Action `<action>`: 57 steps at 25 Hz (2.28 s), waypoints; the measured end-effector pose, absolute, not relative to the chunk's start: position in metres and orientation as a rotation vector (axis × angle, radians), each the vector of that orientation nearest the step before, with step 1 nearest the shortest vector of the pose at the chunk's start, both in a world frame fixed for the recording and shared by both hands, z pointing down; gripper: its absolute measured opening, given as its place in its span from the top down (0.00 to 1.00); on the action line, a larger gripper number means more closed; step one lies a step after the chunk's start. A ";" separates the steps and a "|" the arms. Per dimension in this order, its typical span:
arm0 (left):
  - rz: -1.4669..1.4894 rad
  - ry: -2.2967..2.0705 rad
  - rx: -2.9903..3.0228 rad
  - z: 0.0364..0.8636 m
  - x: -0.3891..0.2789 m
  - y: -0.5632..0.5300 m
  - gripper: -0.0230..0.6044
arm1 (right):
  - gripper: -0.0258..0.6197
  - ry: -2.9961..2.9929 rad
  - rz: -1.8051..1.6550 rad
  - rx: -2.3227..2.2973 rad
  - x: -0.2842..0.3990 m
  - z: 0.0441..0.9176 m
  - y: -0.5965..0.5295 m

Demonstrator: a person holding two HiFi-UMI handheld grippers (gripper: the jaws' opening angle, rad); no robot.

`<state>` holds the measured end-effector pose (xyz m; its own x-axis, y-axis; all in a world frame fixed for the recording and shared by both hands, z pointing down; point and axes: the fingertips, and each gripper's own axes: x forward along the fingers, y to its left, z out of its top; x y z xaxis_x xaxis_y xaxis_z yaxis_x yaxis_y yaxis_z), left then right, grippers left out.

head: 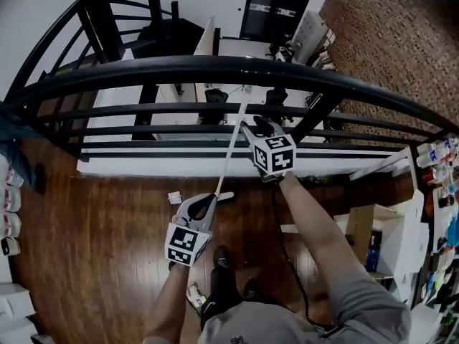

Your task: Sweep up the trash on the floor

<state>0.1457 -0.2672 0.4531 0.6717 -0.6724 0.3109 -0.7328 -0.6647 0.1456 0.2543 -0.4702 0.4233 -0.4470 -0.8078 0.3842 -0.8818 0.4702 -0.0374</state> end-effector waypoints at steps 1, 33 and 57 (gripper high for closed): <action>0.340 -1.129 2.617 0.457 0.141 -0.273 0.96 | 0.73 -2.398 0.353 1.438 0.251 0.432 -0.488; 0.468 -1.175 2.457 0.498 0.116 -0.201 0.96 | 0.81 -2.600 0.339 1.141 0.196 0.414 -0.357; 0.414 -1.353 2.582 0.391 0.171 -0.002 0.80 | 0.81 -3.099 0.106 0.760 0.155 0.134 0.005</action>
<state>0.1710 -0.0017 0.3910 0.5424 -0.7707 0.3345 -0.8259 -0.5621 0.0441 0.1550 0.0048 0.1338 -0.8854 -0.4637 -0.0332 -0.4603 0.8844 -0.0767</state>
